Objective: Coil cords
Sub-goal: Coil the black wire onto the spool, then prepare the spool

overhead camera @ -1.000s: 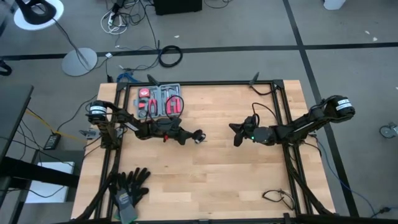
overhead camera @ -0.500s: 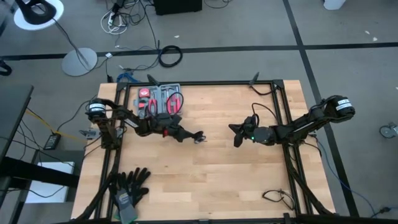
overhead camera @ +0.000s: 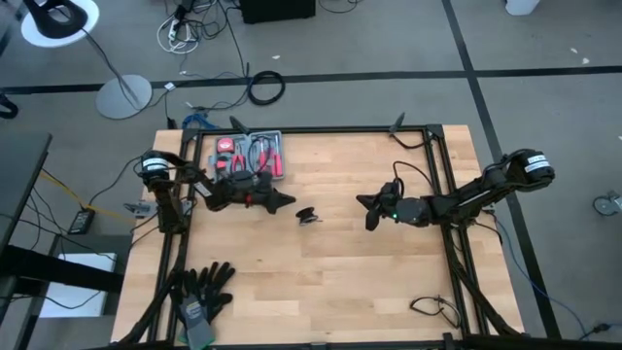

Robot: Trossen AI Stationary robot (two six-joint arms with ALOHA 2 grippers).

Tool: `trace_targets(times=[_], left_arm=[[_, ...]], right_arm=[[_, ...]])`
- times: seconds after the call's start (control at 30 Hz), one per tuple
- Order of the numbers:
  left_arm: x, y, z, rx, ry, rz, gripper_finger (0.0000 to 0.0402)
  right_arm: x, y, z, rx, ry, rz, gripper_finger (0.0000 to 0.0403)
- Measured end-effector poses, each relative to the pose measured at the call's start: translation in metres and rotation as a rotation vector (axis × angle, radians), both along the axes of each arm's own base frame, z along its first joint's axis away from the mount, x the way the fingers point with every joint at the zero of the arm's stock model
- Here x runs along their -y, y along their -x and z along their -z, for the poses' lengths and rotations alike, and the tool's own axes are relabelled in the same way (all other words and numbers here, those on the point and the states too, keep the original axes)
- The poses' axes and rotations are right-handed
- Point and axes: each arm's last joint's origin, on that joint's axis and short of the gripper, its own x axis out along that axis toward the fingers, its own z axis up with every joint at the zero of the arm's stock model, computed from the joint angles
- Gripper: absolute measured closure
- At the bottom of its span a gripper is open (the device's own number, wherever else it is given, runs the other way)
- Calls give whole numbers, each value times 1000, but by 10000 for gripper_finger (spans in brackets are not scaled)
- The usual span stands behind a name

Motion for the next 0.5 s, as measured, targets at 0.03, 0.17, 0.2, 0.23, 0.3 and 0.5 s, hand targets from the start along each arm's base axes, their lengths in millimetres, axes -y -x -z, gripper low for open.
trace_targets(times=[0.03, 0.17, 0.2, 0.23, 0.3, 0.5], left_arm=[[1, 4, 0, 12, -12, -2, 334], [4, 20, -3, 90, -129, -56, 343], [6, 23, -4, 109, -172, -67, 346], [9, 27, -5, 123, -211, -77, 350], [14, 32, -5, 127, -282, -91, 358], [36, 43, 1, 52, -435, -126, 389]], right_arm=[[0, -1, -1, 8, -10, -16, 401], [3, -9, -4, 23, -55, -95, 402], [2, -14, -5, 16, -62, -113, 402], [2, -19, -7, 4, -60, -130, 402], [1, -31, -11, -43, -43, -175, 402], [3, -74, -29, -166, 36, -357, 402]])
